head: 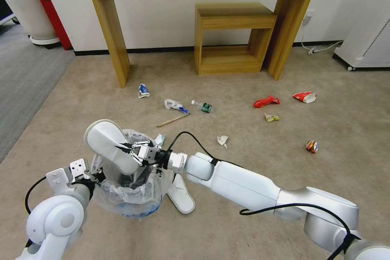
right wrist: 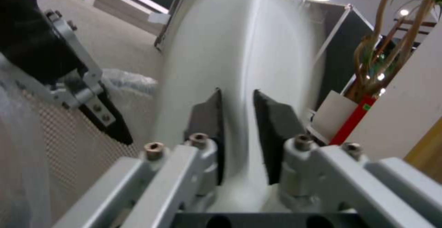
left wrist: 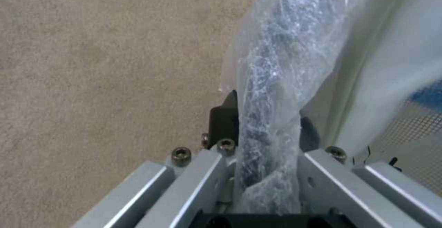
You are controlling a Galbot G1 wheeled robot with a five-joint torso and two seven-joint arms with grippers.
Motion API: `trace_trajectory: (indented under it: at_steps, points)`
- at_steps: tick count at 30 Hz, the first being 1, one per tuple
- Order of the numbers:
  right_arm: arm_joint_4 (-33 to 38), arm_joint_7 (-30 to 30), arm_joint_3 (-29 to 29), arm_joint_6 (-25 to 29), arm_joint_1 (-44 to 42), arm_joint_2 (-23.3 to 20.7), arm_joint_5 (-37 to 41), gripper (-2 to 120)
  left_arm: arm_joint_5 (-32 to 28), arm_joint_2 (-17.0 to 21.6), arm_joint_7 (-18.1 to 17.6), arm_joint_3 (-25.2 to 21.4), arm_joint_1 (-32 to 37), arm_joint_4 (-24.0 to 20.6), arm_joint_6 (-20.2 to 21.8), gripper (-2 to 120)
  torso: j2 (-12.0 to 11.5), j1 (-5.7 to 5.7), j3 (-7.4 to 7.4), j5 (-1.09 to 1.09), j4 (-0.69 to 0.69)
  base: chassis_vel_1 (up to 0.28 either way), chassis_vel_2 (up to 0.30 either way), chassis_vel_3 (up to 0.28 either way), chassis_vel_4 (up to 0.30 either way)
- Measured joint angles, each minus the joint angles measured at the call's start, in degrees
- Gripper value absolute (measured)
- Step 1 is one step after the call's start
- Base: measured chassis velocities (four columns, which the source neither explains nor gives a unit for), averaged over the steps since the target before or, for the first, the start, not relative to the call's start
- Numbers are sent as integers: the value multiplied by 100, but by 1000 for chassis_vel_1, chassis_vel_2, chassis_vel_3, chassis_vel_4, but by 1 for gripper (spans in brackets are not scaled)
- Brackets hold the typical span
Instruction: Pick up the trash bin and place the garbage on the floor into it.
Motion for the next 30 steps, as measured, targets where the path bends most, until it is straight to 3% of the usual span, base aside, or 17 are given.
trace_trajectory:
  at_steps: [9,17,20,21,23,30]
  points:
    - [349,121,34,-68,-105,-105,120,54,28,-39,-2,-9,21,-4,0,1,0,0,0,0,0,0,0,0,0]
    - [1372,889,262,-1084,-158,-459,1362,82,38,7,-6,-94,55,51,-3,1,0,0,0,1,2,0,0,0,0]
    - [2076,1439,533,-1739,-286,-1055,2034,96,28,77,-9,-169,46,127,-10,1,0,0,0,2,2,0,0,0,0]
    - [2076,1439,533,-1739,-286,-1055,2034,96,28,77,-9,-169,46,127,-10,1,0,0,0,2,2,0,0,0,0]
    - [2485,1745,835,-2036,-549,-1631,2384,99,16,130,-10,-198,9,213,-11,1,0,0,0,2,-1,0,0,0,0]
    - [3144,1849,2003,-2127,-1523,-2570,2474,100,-12,229,-5,-164,-166,564,-16,1,0,0,0,3,-1,0,0,0,0]
